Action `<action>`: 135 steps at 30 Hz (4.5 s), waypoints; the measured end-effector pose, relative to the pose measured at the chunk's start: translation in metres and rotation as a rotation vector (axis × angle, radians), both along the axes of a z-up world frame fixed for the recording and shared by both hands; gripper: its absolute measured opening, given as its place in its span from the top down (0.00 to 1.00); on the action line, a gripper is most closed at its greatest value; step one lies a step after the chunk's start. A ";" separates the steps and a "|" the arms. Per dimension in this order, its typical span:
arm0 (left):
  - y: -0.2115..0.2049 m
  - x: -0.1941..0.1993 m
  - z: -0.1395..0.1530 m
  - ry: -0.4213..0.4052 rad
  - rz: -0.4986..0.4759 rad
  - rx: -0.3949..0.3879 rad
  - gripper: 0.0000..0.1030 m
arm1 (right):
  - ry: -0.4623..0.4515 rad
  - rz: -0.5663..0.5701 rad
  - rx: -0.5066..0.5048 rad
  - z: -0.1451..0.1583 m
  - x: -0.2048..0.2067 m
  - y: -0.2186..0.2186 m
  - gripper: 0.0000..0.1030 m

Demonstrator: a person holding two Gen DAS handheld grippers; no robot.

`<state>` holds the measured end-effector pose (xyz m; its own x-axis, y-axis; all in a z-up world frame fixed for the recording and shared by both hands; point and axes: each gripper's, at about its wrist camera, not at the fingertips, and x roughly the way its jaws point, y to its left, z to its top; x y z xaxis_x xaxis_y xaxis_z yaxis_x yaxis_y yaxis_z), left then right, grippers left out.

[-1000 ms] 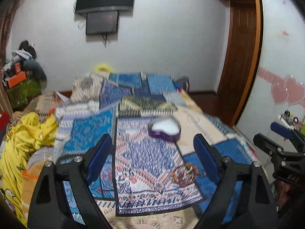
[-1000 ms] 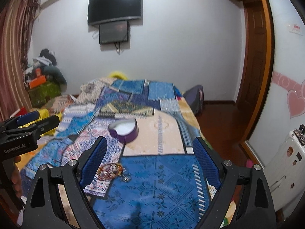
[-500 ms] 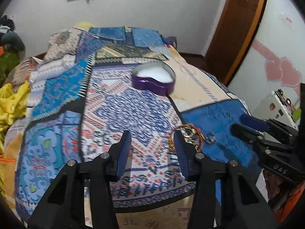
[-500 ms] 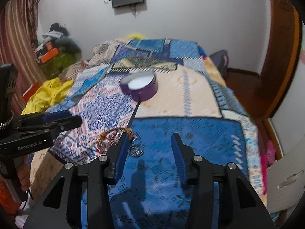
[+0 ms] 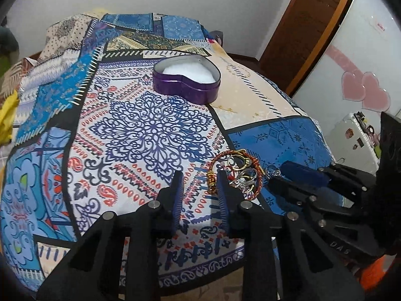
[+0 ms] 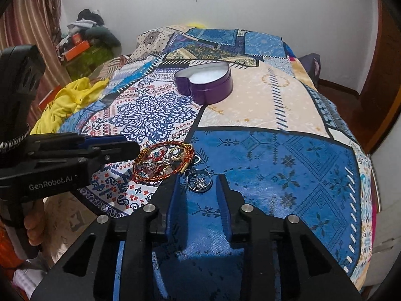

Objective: Organize jewelry
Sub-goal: 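Move both tools down toward the jewelry pile beside the purple tin, then grasp the orange beaded bracelet with the left tool while the right tool grasps a silver ring, then carry bracelet and ring into the purple tin and open both tools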

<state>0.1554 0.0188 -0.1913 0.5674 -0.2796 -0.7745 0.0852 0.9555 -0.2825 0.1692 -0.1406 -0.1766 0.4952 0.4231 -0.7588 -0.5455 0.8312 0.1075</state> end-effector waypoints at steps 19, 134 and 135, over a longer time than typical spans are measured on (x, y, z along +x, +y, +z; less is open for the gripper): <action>-0.007 0.005 -0.005 0.006 -0.001 0.034 0.95 | -0.030 0.003 0.002 0.002 -0.001 0.002 0.92; 0.032 0.141 0.045 -0.133 -0.014 0.164 0.89 | -0.031 0.066 -0.023 0.034 0.126 0.057 0.80; 0.032 0.138 0.048 -0.137 -0.012 0.164 0.87 | -0.042 0.062 -0.026 0.037 0.123 0.056 0.80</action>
<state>0.2934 0.0512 -0.1432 0.6678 -0.1636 -0.7261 0.1235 0.9864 -0.1087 0.2927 -0.0850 -0.1393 0.5001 0.4343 -0.7492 -0.5993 0.7981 0.0627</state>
